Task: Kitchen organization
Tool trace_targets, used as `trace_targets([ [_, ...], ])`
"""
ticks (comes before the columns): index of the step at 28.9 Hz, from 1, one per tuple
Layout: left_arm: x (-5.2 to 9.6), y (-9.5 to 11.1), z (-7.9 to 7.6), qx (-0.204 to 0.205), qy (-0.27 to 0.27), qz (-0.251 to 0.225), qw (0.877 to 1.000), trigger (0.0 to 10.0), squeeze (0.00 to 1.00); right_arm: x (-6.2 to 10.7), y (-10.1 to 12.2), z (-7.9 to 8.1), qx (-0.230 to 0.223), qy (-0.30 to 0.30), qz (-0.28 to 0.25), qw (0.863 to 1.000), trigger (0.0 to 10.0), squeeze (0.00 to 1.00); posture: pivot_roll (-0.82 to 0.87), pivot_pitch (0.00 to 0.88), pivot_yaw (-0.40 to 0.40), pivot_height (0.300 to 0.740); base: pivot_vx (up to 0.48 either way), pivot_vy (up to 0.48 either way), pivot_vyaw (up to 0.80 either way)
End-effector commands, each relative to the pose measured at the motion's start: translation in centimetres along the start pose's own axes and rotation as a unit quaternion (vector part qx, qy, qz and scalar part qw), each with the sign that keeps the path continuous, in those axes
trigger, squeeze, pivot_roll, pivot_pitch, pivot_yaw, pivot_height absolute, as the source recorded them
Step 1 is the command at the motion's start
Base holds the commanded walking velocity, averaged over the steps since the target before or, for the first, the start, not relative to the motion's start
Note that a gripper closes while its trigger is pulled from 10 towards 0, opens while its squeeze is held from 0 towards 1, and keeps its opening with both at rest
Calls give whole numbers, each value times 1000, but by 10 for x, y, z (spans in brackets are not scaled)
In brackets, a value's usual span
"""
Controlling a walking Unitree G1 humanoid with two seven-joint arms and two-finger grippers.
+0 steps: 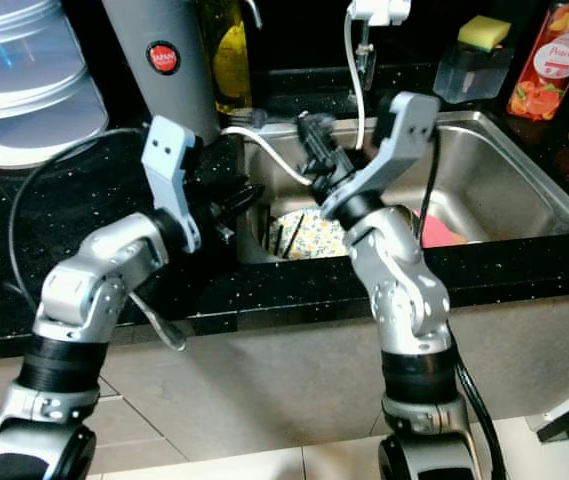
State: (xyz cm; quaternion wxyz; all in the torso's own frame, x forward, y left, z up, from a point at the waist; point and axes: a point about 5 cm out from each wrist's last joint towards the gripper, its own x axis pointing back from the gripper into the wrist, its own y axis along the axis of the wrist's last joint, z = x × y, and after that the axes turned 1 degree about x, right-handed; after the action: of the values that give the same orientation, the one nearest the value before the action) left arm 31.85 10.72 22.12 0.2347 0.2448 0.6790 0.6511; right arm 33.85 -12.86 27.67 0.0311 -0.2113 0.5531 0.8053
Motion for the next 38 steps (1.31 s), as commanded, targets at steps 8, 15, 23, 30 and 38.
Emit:
trace_targets([
  [8, 15, 28, 32, -54, 130, -56, 989, 10000, 0, -3, -15, -72, 190, -169, 106, 961, 10000, 0, 112, 0, 4, 740, 0, 0, 0],
  [15, 28, 43, 42, -87, 195, -96, 972, 10000, 0, 6, -20, -110, 261, -207, 140, 932, 10000, 0, 134, 0, -17, 740, 0, 0, 0],
  [23, 37, 45, 47, -88, 235, -114, 961, 10000, 0, 8, -38, -128, 376, -195, 179, 888, 10000, 0, 153, 0, -33, 740, 0, 0, 0],
  [30, 39, 47, 45, -92, 240, -121, 959, 10000, 0, 3, -49, -135, 413, -179, 239, 860, 10000, 0, 171, 0, -49, 740, 0, 0, 0],
  [38, 44, 47, 48, -97, 257, -125, 953, 10000, 0, -2, -32, -153, 570, -143, 266, 764, 10000, 0, 184, 0, -69, 740, 0, 0, 0],
])
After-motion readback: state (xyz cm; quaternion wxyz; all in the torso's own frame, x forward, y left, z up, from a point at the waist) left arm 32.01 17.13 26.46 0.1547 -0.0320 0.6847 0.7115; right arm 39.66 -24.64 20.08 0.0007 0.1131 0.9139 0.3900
